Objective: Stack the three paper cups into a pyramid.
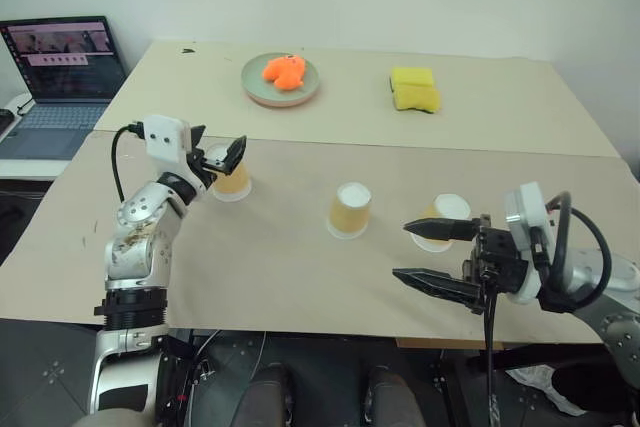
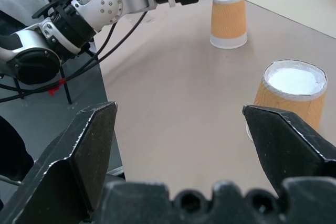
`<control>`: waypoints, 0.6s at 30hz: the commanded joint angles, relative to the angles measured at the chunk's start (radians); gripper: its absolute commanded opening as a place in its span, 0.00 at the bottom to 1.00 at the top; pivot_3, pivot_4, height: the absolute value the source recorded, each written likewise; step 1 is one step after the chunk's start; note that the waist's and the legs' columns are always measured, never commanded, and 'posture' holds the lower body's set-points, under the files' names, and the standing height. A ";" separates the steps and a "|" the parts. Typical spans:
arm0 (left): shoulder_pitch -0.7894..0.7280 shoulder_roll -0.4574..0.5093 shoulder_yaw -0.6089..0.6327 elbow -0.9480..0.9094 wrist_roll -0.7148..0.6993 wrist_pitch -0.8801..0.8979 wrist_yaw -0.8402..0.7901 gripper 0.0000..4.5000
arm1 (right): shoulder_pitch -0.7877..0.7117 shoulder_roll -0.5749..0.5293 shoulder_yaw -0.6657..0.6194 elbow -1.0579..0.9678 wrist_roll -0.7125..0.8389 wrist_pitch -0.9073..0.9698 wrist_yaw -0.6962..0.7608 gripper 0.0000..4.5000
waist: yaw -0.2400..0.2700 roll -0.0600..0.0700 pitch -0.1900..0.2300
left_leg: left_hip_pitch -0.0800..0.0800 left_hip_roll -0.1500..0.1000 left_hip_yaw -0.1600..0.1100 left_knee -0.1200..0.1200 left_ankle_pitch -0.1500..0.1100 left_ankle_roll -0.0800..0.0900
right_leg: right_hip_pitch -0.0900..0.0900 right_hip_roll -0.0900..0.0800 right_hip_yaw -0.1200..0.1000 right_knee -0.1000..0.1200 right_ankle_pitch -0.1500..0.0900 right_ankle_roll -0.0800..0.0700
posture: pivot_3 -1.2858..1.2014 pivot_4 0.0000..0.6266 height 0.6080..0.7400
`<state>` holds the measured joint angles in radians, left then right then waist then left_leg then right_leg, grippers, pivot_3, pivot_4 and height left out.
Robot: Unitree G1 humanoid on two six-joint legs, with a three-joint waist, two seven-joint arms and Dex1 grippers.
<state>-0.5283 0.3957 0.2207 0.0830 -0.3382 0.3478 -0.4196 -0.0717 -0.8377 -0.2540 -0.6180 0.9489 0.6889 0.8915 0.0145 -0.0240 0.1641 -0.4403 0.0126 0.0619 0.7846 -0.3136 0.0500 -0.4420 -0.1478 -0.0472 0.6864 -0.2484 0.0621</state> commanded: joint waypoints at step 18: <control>-0.067 -0.029 -0.038 0.191 0.075 -0.109 0.025 0.98 | 0.033 -0.008 -0.061 -0.038 0.027 -0.015 -0.013 1.00 | -0.001 0.000 0.000 | 0.000 0.000 0.000 0.000 0.000 0.001 | 0.000 0.000 0.000 -0.001 0.000 0.000 | 0.52 0.24 0.49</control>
<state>-0.5651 0.3651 0.1912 0.2702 -0.2780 0.2732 -0.3956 -0.0350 -0.8376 -0.2803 -0.6224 0.9599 0.6889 0.8811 0.0139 -0.0242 0.1641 -0.4403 0.0124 0.0618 0.7845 -0.3141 0.0508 -0.4417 -0.1478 -0.0477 0.6855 -0.2484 0.0622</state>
